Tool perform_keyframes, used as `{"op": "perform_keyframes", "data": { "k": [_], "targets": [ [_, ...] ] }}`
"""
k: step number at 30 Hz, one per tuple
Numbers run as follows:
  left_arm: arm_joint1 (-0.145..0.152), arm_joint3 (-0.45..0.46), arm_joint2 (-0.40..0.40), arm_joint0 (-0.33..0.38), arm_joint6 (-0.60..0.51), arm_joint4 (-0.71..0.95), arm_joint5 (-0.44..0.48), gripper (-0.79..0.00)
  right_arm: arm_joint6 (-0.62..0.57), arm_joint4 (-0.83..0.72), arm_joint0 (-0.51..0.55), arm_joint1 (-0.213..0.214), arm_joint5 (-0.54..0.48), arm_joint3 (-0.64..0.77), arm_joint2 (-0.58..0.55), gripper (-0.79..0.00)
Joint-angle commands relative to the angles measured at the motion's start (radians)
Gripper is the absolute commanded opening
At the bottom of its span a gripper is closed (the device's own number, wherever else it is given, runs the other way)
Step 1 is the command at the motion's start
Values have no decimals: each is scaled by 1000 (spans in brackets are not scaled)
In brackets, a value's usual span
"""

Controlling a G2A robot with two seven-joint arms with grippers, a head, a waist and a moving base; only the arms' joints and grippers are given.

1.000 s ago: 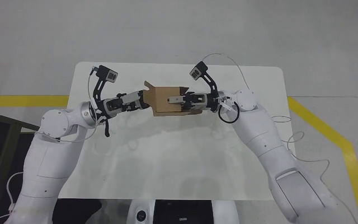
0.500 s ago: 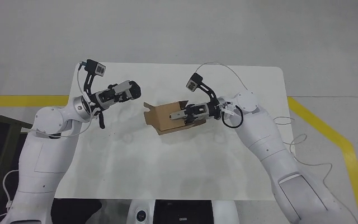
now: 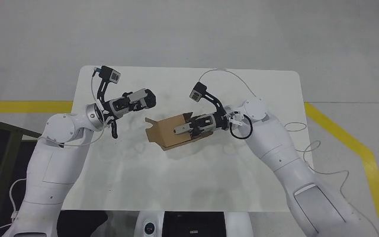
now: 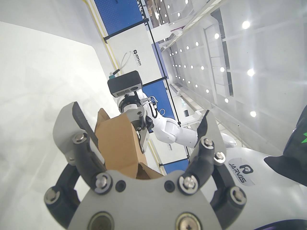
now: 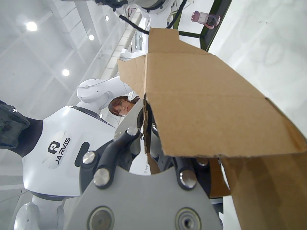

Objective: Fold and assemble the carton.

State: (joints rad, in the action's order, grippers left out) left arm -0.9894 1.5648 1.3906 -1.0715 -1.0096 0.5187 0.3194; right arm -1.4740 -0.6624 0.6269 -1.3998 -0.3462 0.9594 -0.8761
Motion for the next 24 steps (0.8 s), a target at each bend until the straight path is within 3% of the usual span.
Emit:
{"op": "perform_keyframes", "data": {
  "k": [1,24],
  "targets": [
    [1,5,3,-5,-13,11,-7,0,20,-5,-9,-1,-20,-20,-2,-785],
    [3,64,9,-41,-62,53,-34,0,99,-32,-42,-15,-99,-103,4,-785]
  ]
}}
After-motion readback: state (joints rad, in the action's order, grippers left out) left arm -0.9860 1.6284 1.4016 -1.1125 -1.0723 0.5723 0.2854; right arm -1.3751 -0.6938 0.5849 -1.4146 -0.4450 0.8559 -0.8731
